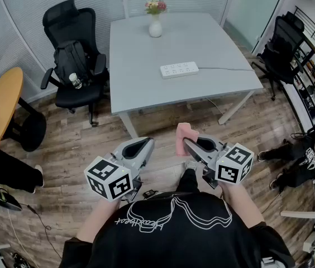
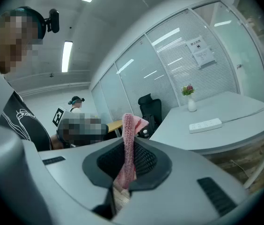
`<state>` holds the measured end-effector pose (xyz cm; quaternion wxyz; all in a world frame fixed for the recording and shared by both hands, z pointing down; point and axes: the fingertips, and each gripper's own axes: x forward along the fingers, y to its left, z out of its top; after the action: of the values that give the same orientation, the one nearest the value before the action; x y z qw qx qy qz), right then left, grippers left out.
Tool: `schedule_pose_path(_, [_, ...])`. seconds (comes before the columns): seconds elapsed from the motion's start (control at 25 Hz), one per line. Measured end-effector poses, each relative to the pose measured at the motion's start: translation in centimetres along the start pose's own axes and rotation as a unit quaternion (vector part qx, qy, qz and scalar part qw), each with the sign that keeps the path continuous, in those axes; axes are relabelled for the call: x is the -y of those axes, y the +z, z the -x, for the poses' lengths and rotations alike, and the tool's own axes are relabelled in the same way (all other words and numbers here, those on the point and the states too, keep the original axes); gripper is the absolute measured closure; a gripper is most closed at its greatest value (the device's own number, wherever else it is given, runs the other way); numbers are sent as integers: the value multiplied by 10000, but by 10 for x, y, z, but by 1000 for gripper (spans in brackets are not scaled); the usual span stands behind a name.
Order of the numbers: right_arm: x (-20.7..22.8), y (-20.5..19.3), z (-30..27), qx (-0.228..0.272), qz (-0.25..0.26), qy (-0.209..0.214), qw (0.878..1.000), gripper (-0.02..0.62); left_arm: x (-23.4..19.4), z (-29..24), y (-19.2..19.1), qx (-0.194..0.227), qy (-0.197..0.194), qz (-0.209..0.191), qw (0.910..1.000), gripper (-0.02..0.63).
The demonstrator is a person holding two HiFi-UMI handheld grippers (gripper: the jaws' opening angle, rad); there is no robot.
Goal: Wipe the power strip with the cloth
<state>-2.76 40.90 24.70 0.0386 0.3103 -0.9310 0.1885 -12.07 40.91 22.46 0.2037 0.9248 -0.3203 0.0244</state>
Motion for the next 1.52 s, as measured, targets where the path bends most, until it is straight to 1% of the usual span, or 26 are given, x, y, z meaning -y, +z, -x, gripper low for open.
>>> schedule_pose_path(0.2, [1,-4,4,-58,-46,-69,9999,563,2,-3,-3,-68,49,31,10000,592])
schedule_pose_path(0.4, [3,-5,5,-51,-114,-76,9999,563,2,-7,-11,-293,62,27,9995,592])
schedule_pose_path(0.56, [9,-1,5,-30,-164,-150,9997,561,2,-11,-8,-270,73,-77,9996,592])
schedule_pose_path(0.68, [21,0,8,-63,-160,-292,9994,561,4,-18,-7,-300,-82,-67,9995,591])
schedule_pose_path(0.8, [40,0,8,-150,-160,-462,9987,561,-1,-29,-2,-255,-171,-120,9995,588])
schedule_pose_path(0.88, [54,1,8,-161,-145,-570,9981,561,-7,-38,6,-120,-121,-169,9997,589])
schedule_pose_path(0.96, [69,1,7,-148,-193,-600,9979,563,-10,-50,11,-48,-203,-148,9997,591])
schedule_pose_path(1.04, [86,1,5,-174,-266,-591,9977,565,-10,-64,10,-153,-451,-123,9988,592])
schedule_pose_path(1.12, [105,3,2,-216,-314,-600,9975,565,-15,-79,8,-259,-530,-103,9982,592])
schedule_pose_path(1.24, [135,14,-7,-274,-326,-570,9975,565,-30,-104,13,-296,-408,-44,9987,592])
schedule_pose_path(1.36, [164,31,-13,-197,-304,-470,9982,565,-43,-135,23,-290,-323,64,9990,592])
schedule_pose_path(1.44, [185,42,-19,-127,-333,-396,9986,565,-54,-156,32,-274,-261,-15,9993,594])
schedule_pose_path(1.52, [203,49,-29,-185,-348,-229,9990,565,-67,-174,42,-252,-171,-235,9993,594])
